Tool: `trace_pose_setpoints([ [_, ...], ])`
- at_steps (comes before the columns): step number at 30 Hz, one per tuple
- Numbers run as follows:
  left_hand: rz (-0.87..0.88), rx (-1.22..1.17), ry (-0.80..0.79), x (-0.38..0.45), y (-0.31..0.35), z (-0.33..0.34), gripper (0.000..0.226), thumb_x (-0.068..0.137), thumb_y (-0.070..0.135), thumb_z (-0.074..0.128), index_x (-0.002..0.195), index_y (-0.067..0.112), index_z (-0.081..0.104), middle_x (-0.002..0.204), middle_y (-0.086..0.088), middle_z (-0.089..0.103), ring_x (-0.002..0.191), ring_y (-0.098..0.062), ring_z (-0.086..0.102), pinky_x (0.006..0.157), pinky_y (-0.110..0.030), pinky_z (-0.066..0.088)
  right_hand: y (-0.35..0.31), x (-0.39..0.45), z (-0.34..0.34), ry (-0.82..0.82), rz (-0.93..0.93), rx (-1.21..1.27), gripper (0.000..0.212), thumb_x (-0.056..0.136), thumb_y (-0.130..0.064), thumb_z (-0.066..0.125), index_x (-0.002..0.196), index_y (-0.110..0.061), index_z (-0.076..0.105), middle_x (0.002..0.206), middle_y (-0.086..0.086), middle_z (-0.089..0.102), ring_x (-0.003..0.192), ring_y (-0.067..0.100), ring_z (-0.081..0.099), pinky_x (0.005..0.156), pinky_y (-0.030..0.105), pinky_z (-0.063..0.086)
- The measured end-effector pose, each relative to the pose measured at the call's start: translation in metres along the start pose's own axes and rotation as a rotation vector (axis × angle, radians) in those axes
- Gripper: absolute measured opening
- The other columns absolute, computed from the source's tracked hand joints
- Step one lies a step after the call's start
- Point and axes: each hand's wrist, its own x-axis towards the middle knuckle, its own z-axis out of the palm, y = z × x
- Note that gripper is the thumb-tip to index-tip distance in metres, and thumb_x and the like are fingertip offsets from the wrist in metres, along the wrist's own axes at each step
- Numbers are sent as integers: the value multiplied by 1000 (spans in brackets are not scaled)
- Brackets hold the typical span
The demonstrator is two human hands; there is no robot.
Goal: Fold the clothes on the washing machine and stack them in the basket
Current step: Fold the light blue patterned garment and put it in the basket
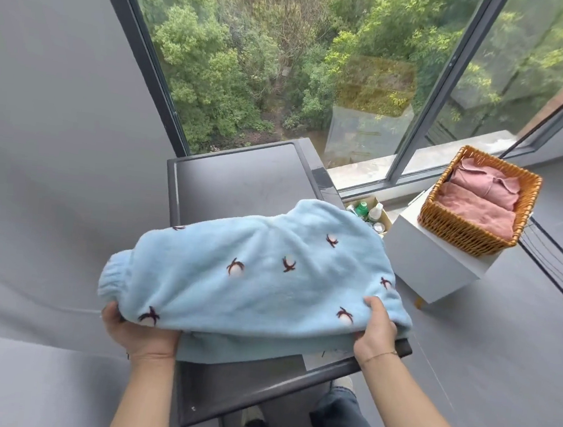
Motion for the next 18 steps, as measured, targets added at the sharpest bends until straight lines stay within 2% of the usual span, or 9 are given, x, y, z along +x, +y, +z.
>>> trace_pose_setpoints([
  [2,-5,61,3,-9,3,-26,62,93,31,15,149,10,30,157,-12,26,148,-29,11,120,-38,0,4,1,-6,43,-7,-58,8,75,-2,58,77,-10,60,86,3,64,70,21,60,60,28,47],
  [3,-29,68,26,-14,3,-42,62,93,30,15,151,13,28,158,-8,20,147,-27,9,120,-41,6,5,2,-9,54,-24,-79,8,74,-2,57,75,-9,59,85,4,63,70,22,59,61,28,46],
  [4,-29,92,102,-19,1,-52,61,90,28,24,149,14,33,156,-8,27,144,-28,20,116,-46,24,5,1,-11,36,-45,-123,6,74,-3,57,76,-8,59,85,5,62,72,23,60,62,29,47],
  [6,-51,164,337,-31,-3,-58,73,69,23,58,141,18,48,131,-7,62,119,-26,57,84,-45,56,1,-2,-14,-103,-106,-337,5,79,-11,57,81,-7,60,86,7,64,80,28,65,68,35,51],
  [7,-51,216,390,-33,-9,-62,85,56,23,68,140,20,51,115,-5,70,105,-23,66,73,-42,59,-5,-4,-15,-206,-114,-495,9,82,-16,58,84,-7,60,85,8,67,83,32,68,70,38,54],
  [9,-43,230,441,-36,-11,-52,92,45,23,77,135,21,55,103,-3,74,90,-20,72,69,-39,60,-16,-13,-13,-433,-38,-803,20,90,-26,58,91,-6,62,82,15,72,80,37,70,67,38,58],
  [12,-39,249,459,-35,-10,-35,100,32,26,91,127,16,60,110,-7,72,93,-21,71,70,-40,60,-10,-26,-1,-620,100,-903,34,92,-35,59,103,-3,64,89,19,73,80,35,72,63,35,59],
  [16,-12,240,435,-38,-5,-27,45,86,28,59,128,14,60,118,-9,68,102,-23,69,72,-42,60,18,-34,10,-829,247,-918,34,96,-31,56,114,-2,62,102,14,73,89,29,72,66,32,58],
  [18,-6,207,433,-38,0,-30,47,92,31,50,136,14,54,122,-10,66,111,-26,64,79,-45,58,13,-36,9,-1002,376,-1083,43,99,-40,45,102,-1,65,106,18,71,83,25,70,61,30,56],
])
